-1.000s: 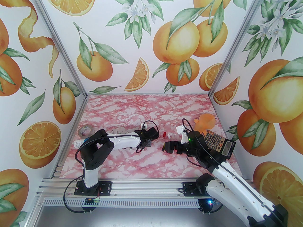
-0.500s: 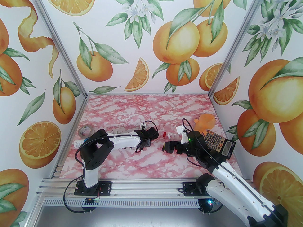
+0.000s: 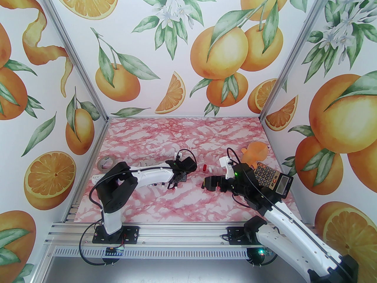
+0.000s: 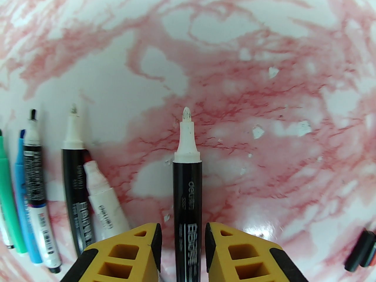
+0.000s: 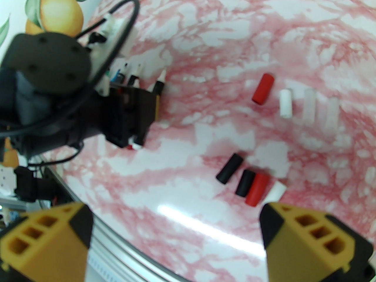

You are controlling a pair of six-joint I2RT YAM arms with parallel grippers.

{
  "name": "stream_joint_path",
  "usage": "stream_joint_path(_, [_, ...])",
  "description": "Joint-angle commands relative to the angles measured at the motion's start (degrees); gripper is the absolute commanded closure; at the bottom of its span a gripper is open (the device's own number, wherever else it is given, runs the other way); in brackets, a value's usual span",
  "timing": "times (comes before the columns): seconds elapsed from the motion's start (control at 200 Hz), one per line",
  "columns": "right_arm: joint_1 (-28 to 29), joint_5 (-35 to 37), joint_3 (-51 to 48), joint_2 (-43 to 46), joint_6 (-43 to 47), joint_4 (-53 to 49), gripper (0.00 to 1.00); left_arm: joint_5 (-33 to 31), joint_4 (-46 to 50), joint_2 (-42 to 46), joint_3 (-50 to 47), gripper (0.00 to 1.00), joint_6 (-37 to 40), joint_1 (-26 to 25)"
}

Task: Open the pen caps

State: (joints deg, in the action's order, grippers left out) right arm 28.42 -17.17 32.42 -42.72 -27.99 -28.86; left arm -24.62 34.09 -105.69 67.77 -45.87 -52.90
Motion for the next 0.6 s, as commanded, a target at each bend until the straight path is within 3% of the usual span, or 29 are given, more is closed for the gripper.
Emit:
stream_joint_path(0.0, [0.23,0.44,0.22,0.63,-0.05,0.47,0.00,-1.10,0.49,6.78,0.71,0.57,2.57,0.26])
stream_joint_path(0.085, [0.23,1.36,0.94,0.74,0.07,0.19,0.00,-0.87,-0.40,11.20,-0.37,0.51,4.40,0.29])
stream_joint_path(0.165, [0.27,2.72,1.68,0.80,0.13,0.11,0.00,-0.53,-2.21,15.75,-1.83,0.39,6.95,0.40])
stream_joint_path(0.3, [0.20,5.53,3.24,0.51,0.13,0.03,0.00,-0.14,-6.07,24.16,-5.20,0.00,12.25,0.88])
stream_joint_path(0.595, [0.16,16.08,7.68,-1.73,0.30,1.14,0.00,-0.95,-12.95,42.14,-16.13,0.00,26.03,7.04])
